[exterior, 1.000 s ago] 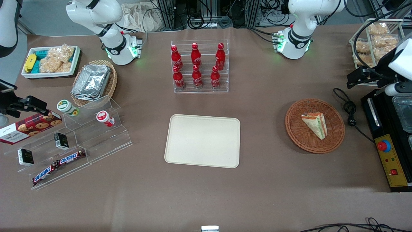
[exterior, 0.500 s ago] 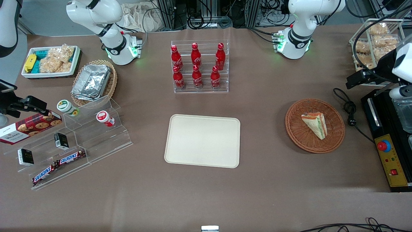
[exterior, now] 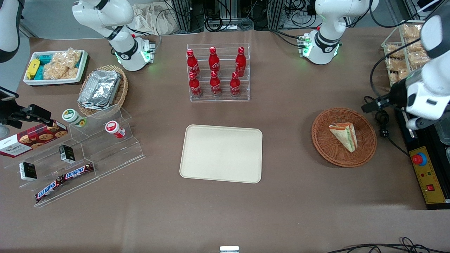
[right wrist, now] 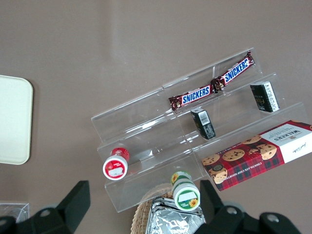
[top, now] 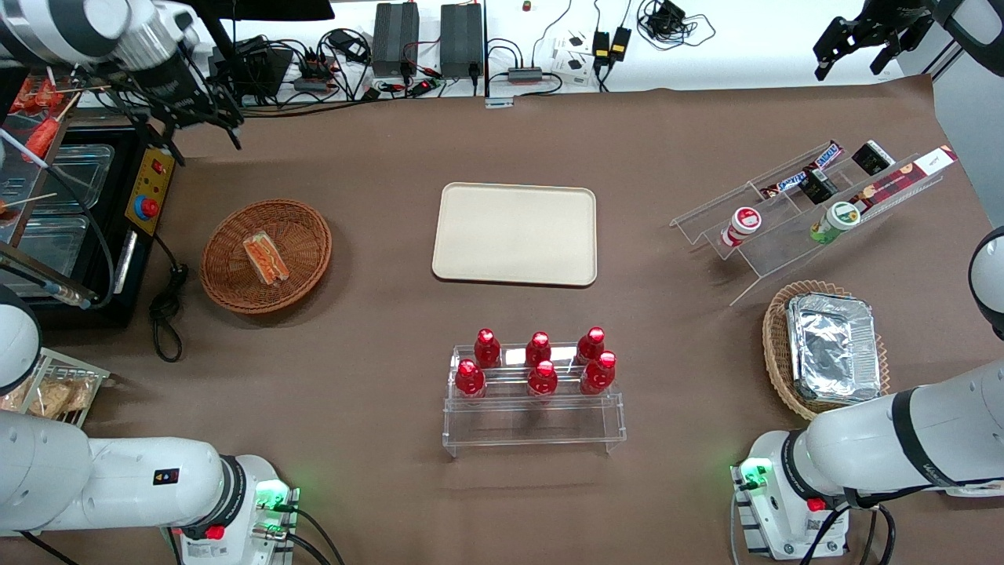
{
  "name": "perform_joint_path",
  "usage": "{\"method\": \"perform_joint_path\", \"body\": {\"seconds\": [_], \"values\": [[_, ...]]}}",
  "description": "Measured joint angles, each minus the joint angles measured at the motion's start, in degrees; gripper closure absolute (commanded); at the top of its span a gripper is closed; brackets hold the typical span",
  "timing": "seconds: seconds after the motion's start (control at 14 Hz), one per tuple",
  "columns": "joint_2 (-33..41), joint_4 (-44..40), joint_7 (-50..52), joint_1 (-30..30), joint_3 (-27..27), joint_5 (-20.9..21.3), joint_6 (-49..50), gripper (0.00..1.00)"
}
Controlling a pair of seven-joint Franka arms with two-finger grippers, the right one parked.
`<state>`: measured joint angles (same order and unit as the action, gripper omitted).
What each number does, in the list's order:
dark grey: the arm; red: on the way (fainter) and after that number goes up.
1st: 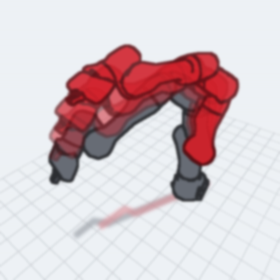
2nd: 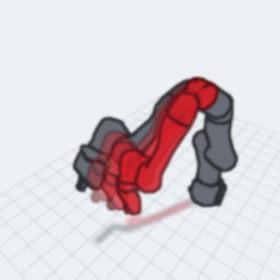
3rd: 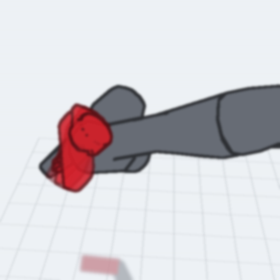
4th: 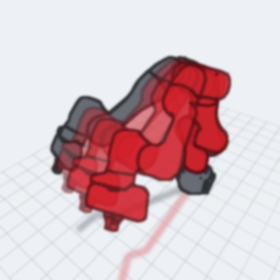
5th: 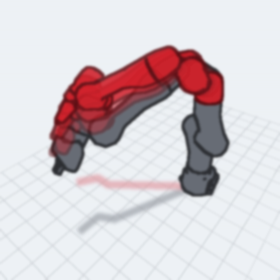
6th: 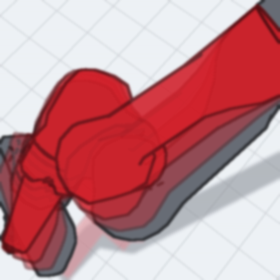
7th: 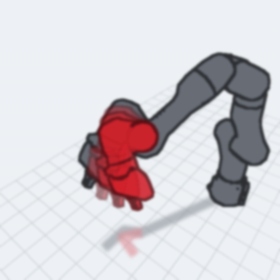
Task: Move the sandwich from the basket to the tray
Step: 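Lower the left gripper onto the wrapped sandwich and close on it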
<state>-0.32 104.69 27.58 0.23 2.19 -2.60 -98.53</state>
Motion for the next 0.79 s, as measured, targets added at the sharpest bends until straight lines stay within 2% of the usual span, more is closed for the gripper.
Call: {"method": "perform_joint_path", "body": {"seconds": [0.43, 0.57, 0.79], "values": [[-1.1, 19.8, 4.0, 0.6, -0.1, 0.0, -22.9, 0.00], [-2.9, 23.1, 4.9, 0.9, -0.3, 0.0, -27.4, 0.00], [-7.4, 23.7, 5.9, 0.9, -1.1, 0.0, -32.2, 0.01]]}}
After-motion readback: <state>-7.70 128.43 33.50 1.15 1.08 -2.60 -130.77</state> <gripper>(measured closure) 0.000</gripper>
